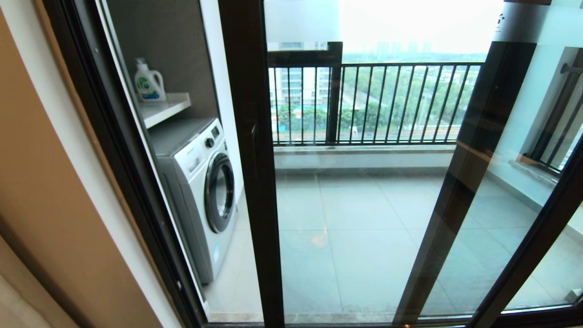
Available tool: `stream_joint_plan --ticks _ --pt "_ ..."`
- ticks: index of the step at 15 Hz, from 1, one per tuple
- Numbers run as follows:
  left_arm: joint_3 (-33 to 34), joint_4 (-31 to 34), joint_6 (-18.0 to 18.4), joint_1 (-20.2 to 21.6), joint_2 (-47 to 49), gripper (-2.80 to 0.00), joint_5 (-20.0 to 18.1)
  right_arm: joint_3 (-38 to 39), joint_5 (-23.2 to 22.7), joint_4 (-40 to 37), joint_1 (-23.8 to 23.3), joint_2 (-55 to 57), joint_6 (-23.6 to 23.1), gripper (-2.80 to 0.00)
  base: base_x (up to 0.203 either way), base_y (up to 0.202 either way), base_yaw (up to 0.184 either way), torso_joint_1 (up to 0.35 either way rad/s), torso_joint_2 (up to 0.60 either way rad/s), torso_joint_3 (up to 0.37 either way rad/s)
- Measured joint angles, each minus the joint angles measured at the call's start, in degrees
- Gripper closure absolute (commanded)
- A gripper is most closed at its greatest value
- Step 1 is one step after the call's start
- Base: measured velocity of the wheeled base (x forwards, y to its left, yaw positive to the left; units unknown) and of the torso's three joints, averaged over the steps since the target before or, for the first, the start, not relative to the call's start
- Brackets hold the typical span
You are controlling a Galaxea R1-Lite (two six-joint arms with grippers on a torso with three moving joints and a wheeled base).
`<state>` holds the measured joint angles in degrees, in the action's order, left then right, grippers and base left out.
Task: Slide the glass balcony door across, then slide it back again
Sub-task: Close the slid door
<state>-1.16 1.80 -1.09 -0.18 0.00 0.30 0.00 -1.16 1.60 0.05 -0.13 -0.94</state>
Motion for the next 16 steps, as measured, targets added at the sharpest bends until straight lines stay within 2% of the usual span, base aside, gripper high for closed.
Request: stream_joint_plan --ticks 6,8,11,13,16 --pt "0.1 -0.4 0.8 0.0 0.0 0.00 -0.1 0.0 0.3 0.0 0.0 0.0 0.4 0.00 0.000 0.000 0.000 0.000 0.00 0.000" --pt "-2.4 -2.0 0.9 0.0 0.4 0.00 -1.6 0.0 0.3 0.0 0.0 0.0 0.4 0.00 0.000 0.000 0.000 0.000 0.00 0.000" --pt "-9.8 -5.3 0.7 0.0 7.5 0.00 -8.0 0.0 0.3 0.0 0.0 0.0 0.4 0.00 0.000 0.000 0.000 0.000 0.00 0.000" --pt "-13.2 -11.7 0.7 0.0 17.5 0.00 -12.4 0.0 0.3 0.0 0.0 0.0 0.4 0.00 0.000 0.000 0.000 0.000 0.00 0.000" --pt "-17.2 -24.9 0.3 -0.7 36.2 0.00 -18.2 0.0 0.3 0.0 0.0 0.0 0.4 0.00 0.000 0.000 0.000 0.000 0.00 0.000"
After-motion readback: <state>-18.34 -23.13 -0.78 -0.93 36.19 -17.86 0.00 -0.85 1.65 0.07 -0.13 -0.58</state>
